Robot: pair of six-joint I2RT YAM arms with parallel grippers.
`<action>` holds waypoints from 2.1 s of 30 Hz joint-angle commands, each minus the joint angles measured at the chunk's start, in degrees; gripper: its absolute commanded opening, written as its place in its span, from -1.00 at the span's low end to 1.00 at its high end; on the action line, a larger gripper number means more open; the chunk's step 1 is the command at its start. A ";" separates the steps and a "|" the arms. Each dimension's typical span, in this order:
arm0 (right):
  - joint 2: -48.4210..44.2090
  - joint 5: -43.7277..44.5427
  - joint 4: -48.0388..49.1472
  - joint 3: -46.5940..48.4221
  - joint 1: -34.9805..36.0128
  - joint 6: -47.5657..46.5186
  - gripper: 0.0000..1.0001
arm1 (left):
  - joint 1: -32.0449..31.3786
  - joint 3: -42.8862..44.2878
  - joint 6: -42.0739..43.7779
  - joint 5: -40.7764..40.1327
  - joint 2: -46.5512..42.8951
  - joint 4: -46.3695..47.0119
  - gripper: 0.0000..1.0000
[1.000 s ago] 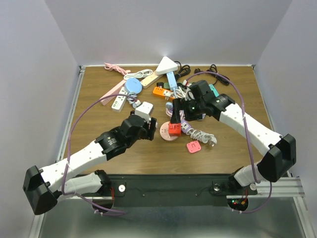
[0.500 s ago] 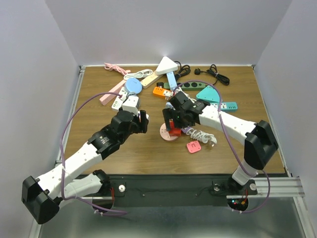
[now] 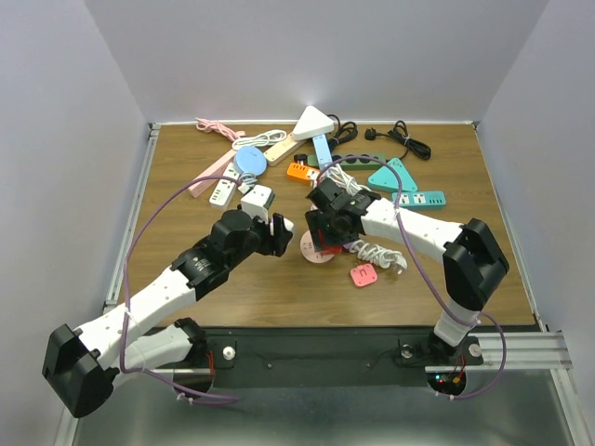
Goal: Insert the plug
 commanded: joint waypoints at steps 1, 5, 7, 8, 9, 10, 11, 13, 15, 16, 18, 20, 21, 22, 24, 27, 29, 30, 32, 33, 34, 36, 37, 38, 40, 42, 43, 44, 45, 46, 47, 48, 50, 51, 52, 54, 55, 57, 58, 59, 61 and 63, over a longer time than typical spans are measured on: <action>-2.93 3.20 -3.62 0.65 0.23 -5.64 -0.03 | -0.67 -0.84 3.24 10.05 0.83 10.32 -1.00; -4.95 0.66 -6.80 0.30 -0.38 -9.86 -0.05 | -3.83 -2.33 5.44 13.31 2.42 14.71 -1.00; -6.09 -0.66 -9.07 0.39 -1.61 -11.01 -0.06 | -4.98 -4.25 7.29 16.28 3.12 18.92 -1.00; -6.45 -1.27 -9.61 0.56 -2.14 -12.15 -0.06 | -5.59 -4.96 7.90 16.91 3.56 20.42 -1.00; -6.89 -2.84 -10.66 0.65 -3.36 -12.77 -0.06 | -5.60 -5.67 9.21 18.22 3.65 22.96 -1.00; -7.24 -3.99 -10.67 0.65 -4.07 -13.47 -0.06 | -5.60 -6.54 9.92 18.41 3.39 24.29 -1.00; -8.11 -5.13 -11.28 0.56 -4.86 -14.69 -0.07 | -5.60 -7.94 10.80 18.41 2.69 25.26 -1.00; -8.73 -7.60 -12.07 0.48 -6.71 -16.10 -0.07 | -5.69 -8.75 12.38 18.15 2.25 27.11 -1.00; -9.43 -9.53 -12.51 0.48 -7.85 -16.99 -0.07 | -5.60 -8.75 12.74 17.63 2.68 27.81 -1.00; -9.44 -11.28 -13.12 0.56 -8.03 -17.43 -0.07 | -5.69 -8.75 13.70 17.36 3.29 28.08 -1.00; -9.44 -13.39 -13.31 0.56 -8.12 -18.31 -0.07 | -5.69 -7.79 14.67 17.01 6.19 28.34 -1.00; -9.09 -14.28 -13.39 0.39 -8.12 -18.57 -0.07 | -5.60 -5.68 16.96 18.23 9.53 28.17 -1.00; -8.74 -14.89 -13.39 0.30 -8.03 -18.75 -0.07 | -5.69 -5.06 17.40 19.72 10.50 28.17 -1.00; -8.65 -15.07 -13.39 0.21 -8.03 -18.84 -0.07 | -5.60 -4.45 17.66 20.43 11.20 28.17 -1.00; -8.47 -15.08 -13.31 -0.23 -8.03 -19.01 -0.07 | -5.69 -3.48 18.45 22.27 13.23 28.26 -1.00; -7.94 -15.43 -13.31 -1.02 -8.12 -18.92 -0.07 | -5.69 -2.95 18.89 23.95 16.74 28.69 -1.00; -7.77 -15.69 -13.31 -1.54 -8.03 -18.84 -0.07 | -5.69 -3.73 18.89 24.30 18.23 29.92 -1.00; -7.77 -15.87 -13.31 -1.63 -8.12 -18.84 -0.07 | -5.77 -4.00 18.81 24.56 18.33 30.97 -1.00; -7.77 -15.43 -13.31 -1.81 -8.12 -18.58 -0.07 | -5.86 -4.09 18.63 24.91 18.24 31.59 -1.00; -7.68 -15.34 -13.22 -1.90 -8.12 -18.57 -0.07 | -5.86 -4.00 18.46 25.44 18.24 32.03 -1.00; -7.68 -15.43 -13.31 -1.90 -8.12 -18.57 -0.07 | -6.12 -3.92 18.45 25.36 18.24 32.21 -1.00; -7.42 -15.78 -13.31 -1.90 -8.03 -18.31 -0.07 | -6.13 -3.48 18.63 25.27 18.50 32.30 -1.00; -7.24 -16.13 -13.13 -1.98 -8.12 -18.14 -0.07 | -6.13 -2.95 18.63 25.18 18.59 32.21 -1.00; -6.98 -16.22 -13.13 -2.25 -8.12 -18.05 -0.07 | -6.13 -2.43 18.63 25.44 18.42 31.08 -1.00; -6.80 -16.22 -12.87 -2.68 -8.12 -17.96 -0.08 | -6.48 -1.72 18.63 25.62 17.81 30.19 -1.00; -6.89 -16.13 -12.69 -3.12 -8.03 -17.69 -0.08 | -6.48 -1.54 18.63 25.71 16.66 30.01 -1.00; -6.89 -16.22 -12.52 -3.39 -8.03 -17.61 -0.08 | -6.48 -1.72 18.63 25.36 16.66 30.01 -1.00; -6.80 -16.22 -12.43 -3.48 -8.03 -17.52 -0.08 | -6.48 -1.72 18.89 25.18 16.92 30.01 -1.00; -6.89 -16.57 -12.34 -3.57 -8.12 -17.52 -0.08 | -6.56 -1.72 19.07 24.92 17.45 30.10 -1.00; -6.72 -16.66 -12.34 -3.39 -8.03 -17.43 -0.08 | -6.48 -1.54 19.16 24.57 18.58 30.10 -1.00; -6.71 -16.75 -12.25 -3.48 -8.12 -17.43 -0.08 | -6.48 -1.37 19.24 24.39 19.03 30.10 -1.00; -6.71 -16.92 -12.25 -3.31 -8.12 -17.34 -0.09 | -6.48 -1.37 19.42 24.30 19.21 30.27 -1.00; -6.71 -17.01 -12.25 -3.39 -8.03 -17.34 -0.09 | -6.56 -1.45 19.25 24.21 19.30 30.80 -1.00; -6.71 -16.84 -12.25 -3.39 -8.03 -17.26 -0.09 | -6.56 -1.37 19.16 24.56 18.86 30.72 -1.00; -6.71 -16.83 -12.25 -3.39 -8.03 -17.25 -0.09 | -6.56 -1.37 19.07 24.74 17.99 30.72 -1.00; -6.71 -16.83 -12.25 -3.48 -8.12 -17.17 -0.09 | -6.56 -1.45 18.72 25.35 16.93 30.80 -1.00; -6.71 -16.92 -12.25 -3.48 -8.03 -17.08 -0.09 | -6.56 -1.72 18.54 25.44 16.49 30.98 -1.00; -6.71 -16.92 -12.25 -3.57 -8.12 -17.08 -0.09 | -6.56 -2.51 17.84 25.62 15.17 31.94 -1.00; -6.63 -17.01 -12.25 -3.57 -8.03 -16.99 -0.09 | -6.65 -2.60 17.67 25.88 14.64 32.12 -1.00; -6.45 -17.10 -12.34 -3.48 -8.12 -16.99 -0.09 | -6.74 -2.77 17.49 25.97 13.86 32.30 -1.00; -6.28 -18.14 -12.34 -3.30 -8.12 -16.81 -0.09 | -6.92 -3.21 17.31 25.97 13.06 33.44 -1.00; -6.19 -19.03 -12.34 -2.69 -8.12 -16.73 -0.09 | -6.92 -3.56 17.31 25.80 12.97 33.79 -1.00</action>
